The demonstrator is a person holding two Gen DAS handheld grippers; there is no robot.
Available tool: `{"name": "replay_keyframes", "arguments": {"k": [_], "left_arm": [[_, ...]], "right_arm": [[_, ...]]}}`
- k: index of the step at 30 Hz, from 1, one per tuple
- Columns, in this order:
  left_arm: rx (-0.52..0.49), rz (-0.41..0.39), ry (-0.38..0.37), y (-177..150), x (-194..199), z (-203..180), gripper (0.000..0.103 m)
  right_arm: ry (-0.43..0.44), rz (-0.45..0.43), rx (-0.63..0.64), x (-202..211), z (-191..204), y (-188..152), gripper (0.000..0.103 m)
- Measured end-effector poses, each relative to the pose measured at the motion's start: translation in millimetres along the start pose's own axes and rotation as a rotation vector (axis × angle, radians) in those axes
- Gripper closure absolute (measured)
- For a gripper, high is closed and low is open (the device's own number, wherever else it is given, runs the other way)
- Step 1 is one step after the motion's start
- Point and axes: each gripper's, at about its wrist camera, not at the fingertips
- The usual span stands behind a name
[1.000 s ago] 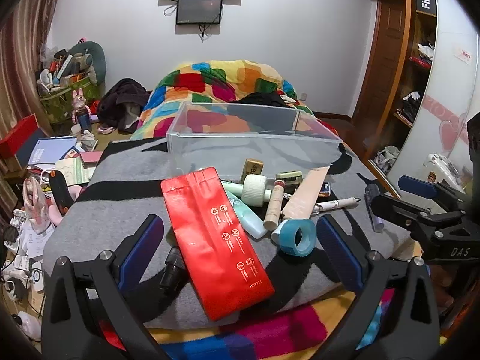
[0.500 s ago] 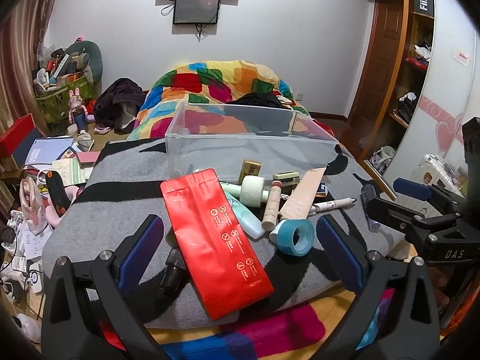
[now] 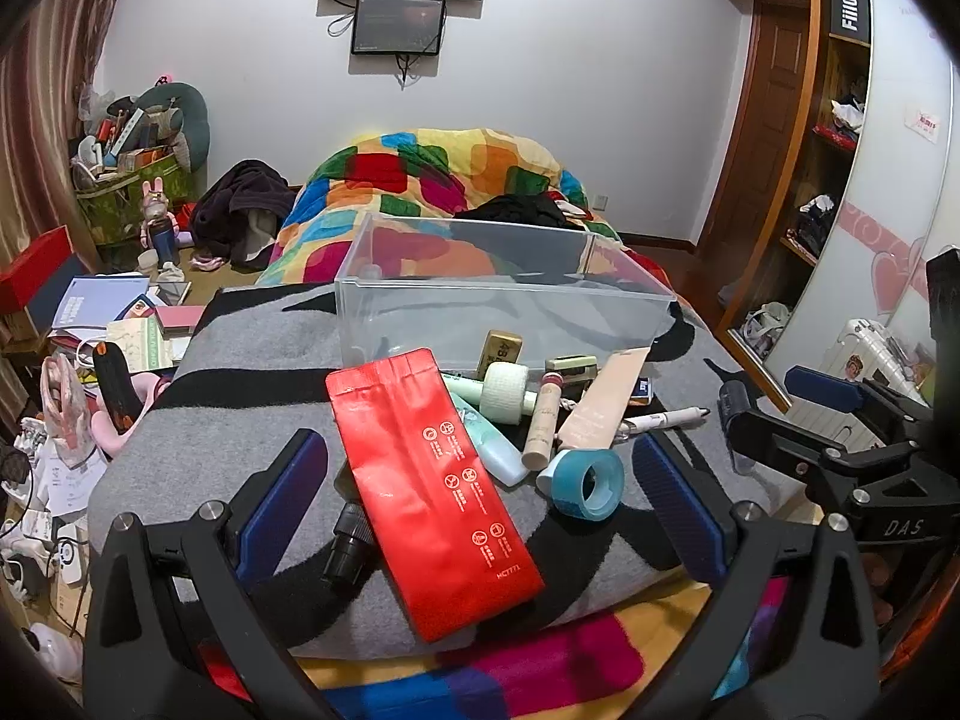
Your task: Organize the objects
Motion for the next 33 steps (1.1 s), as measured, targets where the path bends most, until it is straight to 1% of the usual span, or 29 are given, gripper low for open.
{"name": "replay_keyframes", "arguments": {"k": [22,33], "left_arm": [[0.013,0.002,-0.011,0.9,1.3,1.4,0.000],[0.020,0.013,-0.018,-1.4,-1.2,3.4,0.000]], "right_arm": [[-0.003,-0.011,0.013,2.8,5.9,3.2,0.000],[-0.009,-0.011,-0.022,2.2,-6.2,1.1,0.000]]}}
Point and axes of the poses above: each gripper's, at about its wrist camera, not at the fingertips, and x roughly against the way its jaws point, z to its left, y to its top, and after that the axes turned 14 degrees about x, right-handed
